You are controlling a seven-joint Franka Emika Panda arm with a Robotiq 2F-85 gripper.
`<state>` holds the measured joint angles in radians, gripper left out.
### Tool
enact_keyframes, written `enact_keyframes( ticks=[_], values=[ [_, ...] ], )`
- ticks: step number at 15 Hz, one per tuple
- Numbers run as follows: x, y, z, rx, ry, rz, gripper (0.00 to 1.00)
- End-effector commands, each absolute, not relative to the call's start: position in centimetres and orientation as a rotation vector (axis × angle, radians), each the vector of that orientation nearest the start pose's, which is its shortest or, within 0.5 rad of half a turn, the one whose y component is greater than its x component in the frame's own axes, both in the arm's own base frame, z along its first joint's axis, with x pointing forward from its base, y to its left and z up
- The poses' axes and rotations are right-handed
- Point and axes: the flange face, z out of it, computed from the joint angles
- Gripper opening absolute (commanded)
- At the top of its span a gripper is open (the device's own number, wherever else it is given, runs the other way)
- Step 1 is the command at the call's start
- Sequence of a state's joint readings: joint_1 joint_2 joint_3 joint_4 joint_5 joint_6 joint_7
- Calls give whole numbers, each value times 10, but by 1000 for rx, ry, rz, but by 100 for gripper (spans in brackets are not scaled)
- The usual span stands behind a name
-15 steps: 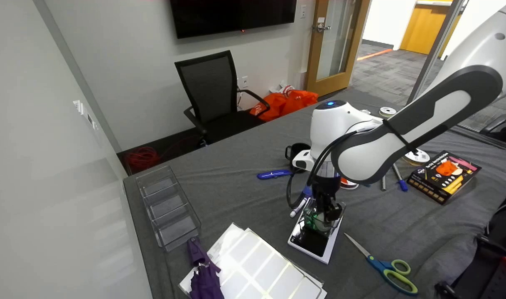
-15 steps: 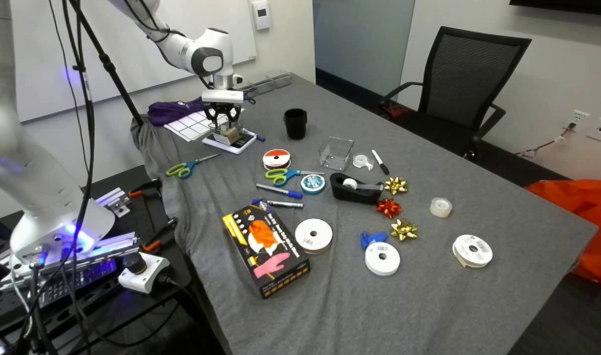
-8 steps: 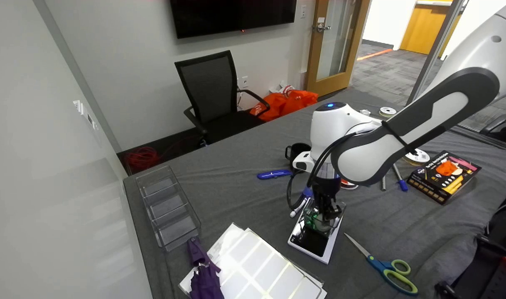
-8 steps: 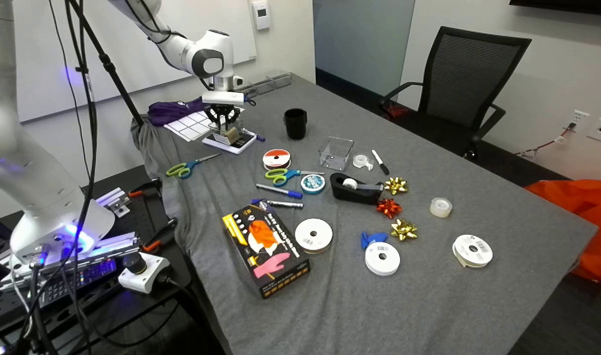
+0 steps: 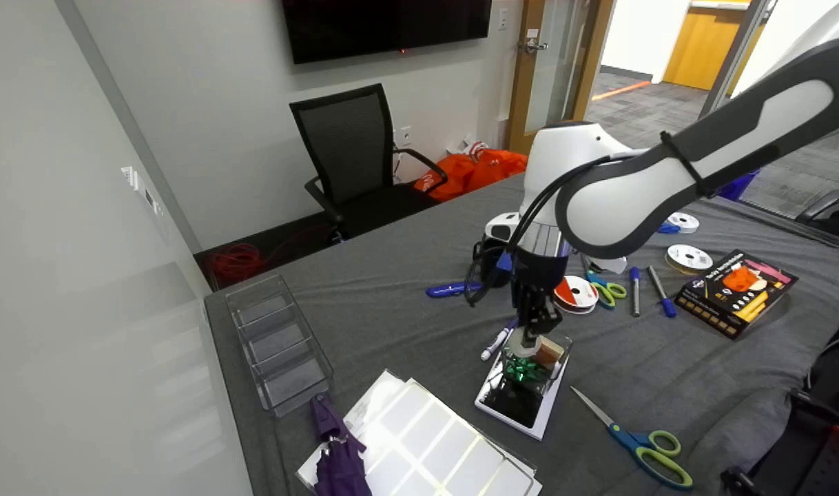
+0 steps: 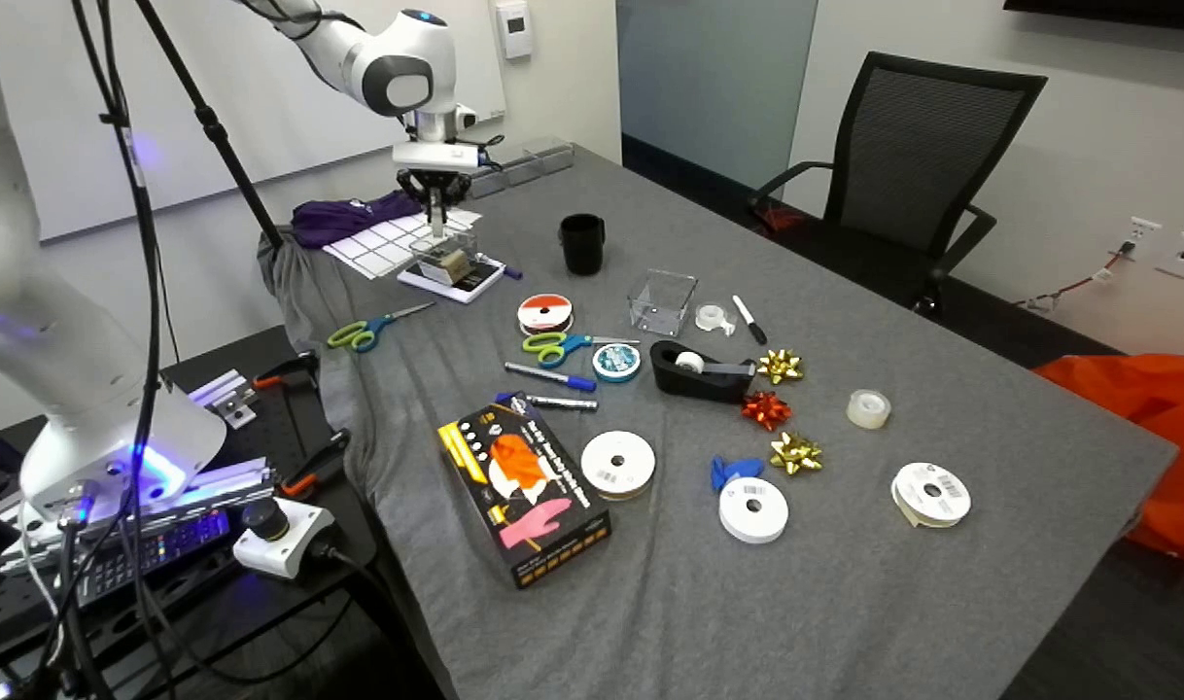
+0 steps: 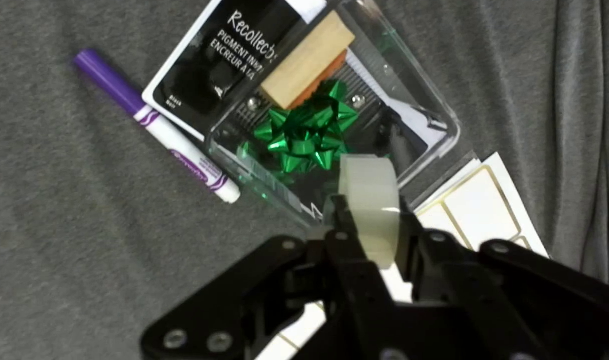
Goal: Put the masking tape on the table
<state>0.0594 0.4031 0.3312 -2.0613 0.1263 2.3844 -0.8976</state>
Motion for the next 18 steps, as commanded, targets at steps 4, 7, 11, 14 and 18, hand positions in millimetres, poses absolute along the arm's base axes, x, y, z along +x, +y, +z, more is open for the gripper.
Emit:
enact_keyframes(
  ticks=[4,7,11,14,18],
  values=[
    [546,207,313,-2453,-1498,-192,6],
    [563,195,328,-2550,-1432,-280,6],
    [584,164,322,-2742,-1364,-338,6],
    [600,144,312,-2902,-1270,-404,6],
    [603,126,280,-3067,-1248,-365,6]
  ],
)
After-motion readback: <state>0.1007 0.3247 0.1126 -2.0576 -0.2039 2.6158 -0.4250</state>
